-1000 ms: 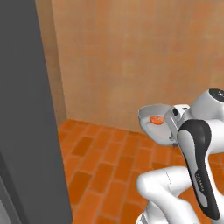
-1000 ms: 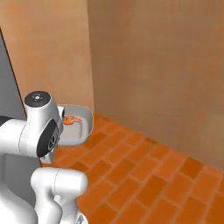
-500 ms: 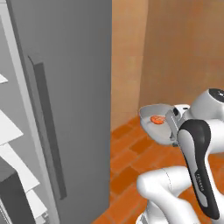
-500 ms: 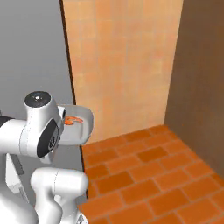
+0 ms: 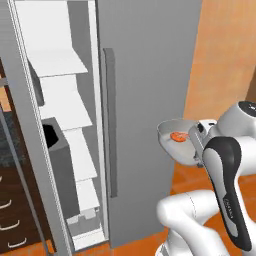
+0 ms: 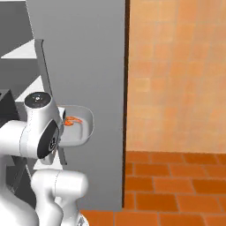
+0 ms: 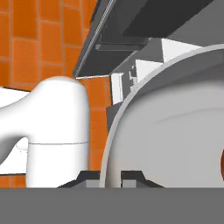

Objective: Take the meat container that has the shrimp and place it on the second highest rack of the freezer. Then take the vegetable container that has the eggplant and corn and place it on the highest rack of the freezer.

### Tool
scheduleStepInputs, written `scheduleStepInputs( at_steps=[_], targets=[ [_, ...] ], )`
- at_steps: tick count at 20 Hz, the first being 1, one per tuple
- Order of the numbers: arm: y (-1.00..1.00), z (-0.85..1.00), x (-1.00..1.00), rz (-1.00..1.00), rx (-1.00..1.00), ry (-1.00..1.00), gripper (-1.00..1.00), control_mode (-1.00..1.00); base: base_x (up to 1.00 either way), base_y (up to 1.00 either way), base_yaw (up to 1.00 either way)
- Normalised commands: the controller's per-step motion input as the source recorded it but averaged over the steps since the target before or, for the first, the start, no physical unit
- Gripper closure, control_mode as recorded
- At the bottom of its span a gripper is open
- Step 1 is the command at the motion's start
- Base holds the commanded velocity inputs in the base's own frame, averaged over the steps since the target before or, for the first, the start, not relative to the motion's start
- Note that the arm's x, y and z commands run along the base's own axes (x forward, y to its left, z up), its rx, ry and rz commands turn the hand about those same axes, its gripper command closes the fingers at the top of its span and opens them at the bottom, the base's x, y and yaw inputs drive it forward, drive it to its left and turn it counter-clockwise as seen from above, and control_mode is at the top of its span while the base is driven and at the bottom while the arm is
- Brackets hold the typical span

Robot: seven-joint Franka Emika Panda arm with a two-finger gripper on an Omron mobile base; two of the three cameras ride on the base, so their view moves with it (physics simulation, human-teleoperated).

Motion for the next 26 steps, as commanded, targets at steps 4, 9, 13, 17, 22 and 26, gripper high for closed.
scheduleStepInputs(
  at_steps=[4, 9, 13, 17, 22, 26],
  targets=[
    [0.0, 0.0, 0.0, 0.0, 0.0, 0.0, 1.0, 1.0, 0.39, 0.02, 0.57],
    [0.0, 0.0, 0.0, 0.0, 0.0, 0.0, 1.0, 1.0, 0.39, 0.04, 0.6],
    [0.0, 0.0, 0.0, 0.0, 0.0, 0.0, 1.0, 1.0, 0.42, 0.0, 0.59],
    [0.0, 0.0, 0.0, 0.0, 0.0, 0.0, 1.0, 1.0, 0.51, -0.01, 0.55],
    [0.0, 0.0, 0.0, 0.0, 0.0, 0.0, 1.0, 1.0, 0.55, -0.24, 0.46],
    [0.0, 0.0, 0.0, 0.0, 0.0, 0.0, 1.0, 1.0, 0.49, -0.34, 0.41]
  ],
)
